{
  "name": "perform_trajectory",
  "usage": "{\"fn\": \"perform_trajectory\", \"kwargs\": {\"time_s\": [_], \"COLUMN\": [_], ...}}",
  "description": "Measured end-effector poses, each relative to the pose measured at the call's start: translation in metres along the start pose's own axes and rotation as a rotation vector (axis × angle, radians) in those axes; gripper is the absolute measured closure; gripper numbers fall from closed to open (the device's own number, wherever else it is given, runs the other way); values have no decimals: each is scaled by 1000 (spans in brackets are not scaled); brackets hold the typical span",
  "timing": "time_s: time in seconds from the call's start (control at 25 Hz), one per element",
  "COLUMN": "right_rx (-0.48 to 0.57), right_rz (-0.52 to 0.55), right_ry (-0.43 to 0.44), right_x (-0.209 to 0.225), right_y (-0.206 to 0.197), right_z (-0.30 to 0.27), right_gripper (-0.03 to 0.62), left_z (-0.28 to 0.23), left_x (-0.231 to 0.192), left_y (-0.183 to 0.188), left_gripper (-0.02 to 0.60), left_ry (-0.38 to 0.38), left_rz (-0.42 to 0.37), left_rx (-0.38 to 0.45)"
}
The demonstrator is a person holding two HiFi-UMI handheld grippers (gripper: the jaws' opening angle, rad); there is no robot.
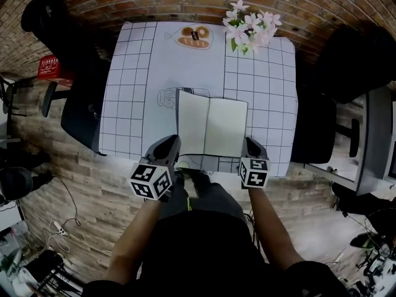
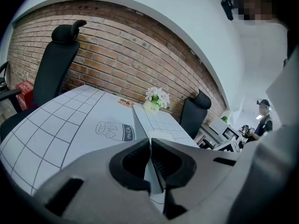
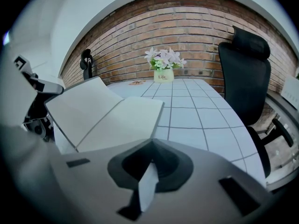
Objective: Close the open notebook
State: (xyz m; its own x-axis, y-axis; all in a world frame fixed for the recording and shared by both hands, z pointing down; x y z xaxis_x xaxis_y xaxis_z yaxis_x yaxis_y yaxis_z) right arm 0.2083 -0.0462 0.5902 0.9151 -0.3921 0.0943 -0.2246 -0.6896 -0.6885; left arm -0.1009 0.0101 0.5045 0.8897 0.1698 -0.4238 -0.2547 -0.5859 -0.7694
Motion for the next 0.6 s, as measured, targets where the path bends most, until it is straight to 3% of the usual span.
{"fn": "perform_trajectory", "kwargs": {"time_s": [0.6], "right_rx": [6], "right_rz": [-3], "right_ry": [17], "right_x": [0], "right_y": [0], "right_z": [1], "right_gripper": [580], "left_z": [-12], "left_x": [32], "left_y": [4], "left_gripper": [549], "left_ry": [-119], "left_rz": [-36], "left_rx": [-5]}}
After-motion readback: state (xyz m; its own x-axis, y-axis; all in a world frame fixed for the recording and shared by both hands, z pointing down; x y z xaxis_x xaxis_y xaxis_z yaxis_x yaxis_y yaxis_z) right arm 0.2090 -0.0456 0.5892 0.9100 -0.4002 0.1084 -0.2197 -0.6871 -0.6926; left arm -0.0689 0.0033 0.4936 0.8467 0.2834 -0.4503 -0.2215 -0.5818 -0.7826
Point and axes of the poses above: the fingertips, and each gripper's own axes: z backward along the fingers, x to its right, y out of its top, the point moved 9 cm from there along z, backward along the fingers
